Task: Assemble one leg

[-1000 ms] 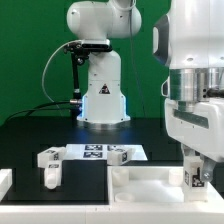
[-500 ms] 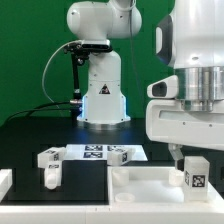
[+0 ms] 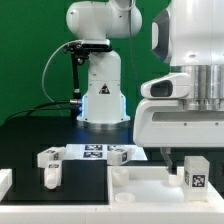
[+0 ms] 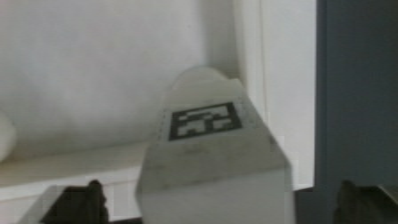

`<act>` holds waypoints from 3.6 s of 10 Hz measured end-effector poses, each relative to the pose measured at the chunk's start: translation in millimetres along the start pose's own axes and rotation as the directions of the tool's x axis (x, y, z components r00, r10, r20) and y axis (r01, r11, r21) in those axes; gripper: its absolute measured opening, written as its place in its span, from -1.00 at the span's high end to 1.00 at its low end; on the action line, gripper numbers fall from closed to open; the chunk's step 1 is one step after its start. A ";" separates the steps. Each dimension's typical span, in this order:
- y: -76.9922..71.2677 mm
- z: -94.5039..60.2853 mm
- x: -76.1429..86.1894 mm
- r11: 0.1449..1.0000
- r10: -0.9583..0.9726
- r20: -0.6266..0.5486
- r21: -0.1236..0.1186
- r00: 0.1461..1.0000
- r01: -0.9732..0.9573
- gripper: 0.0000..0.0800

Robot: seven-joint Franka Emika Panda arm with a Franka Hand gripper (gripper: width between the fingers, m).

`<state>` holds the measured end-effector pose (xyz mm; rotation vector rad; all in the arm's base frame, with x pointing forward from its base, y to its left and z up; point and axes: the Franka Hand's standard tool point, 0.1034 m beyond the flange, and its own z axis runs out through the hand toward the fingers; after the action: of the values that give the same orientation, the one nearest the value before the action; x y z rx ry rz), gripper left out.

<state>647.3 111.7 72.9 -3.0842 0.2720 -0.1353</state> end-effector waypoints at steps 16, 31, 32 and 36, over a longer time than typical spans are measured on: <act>9.3 2.0 -4.7 0.376 0.926 -0.025 -0.024 0.376 -0.926 -0.16; 0.5 6.8 -6.3 0.880 0.473 -0.019 -0.039 0.881 -0.473 0.29; -0.4 7.0 -7.5 0.808 0.587 -0.028 -0.041 0.809 -0.588 0.29; 1.9 6.9 -7.5 0.370 0.929 -0.009 -0.017 0.370 -0.929 0.29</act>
Offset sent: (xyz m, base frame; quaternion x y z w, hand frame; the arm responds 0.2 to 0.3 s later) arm 0.0000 0.0000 0.0000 0.0000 0.0000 0.1296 0.9916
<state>640.2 111.3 65.4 -2.3832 1.9431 -0.0687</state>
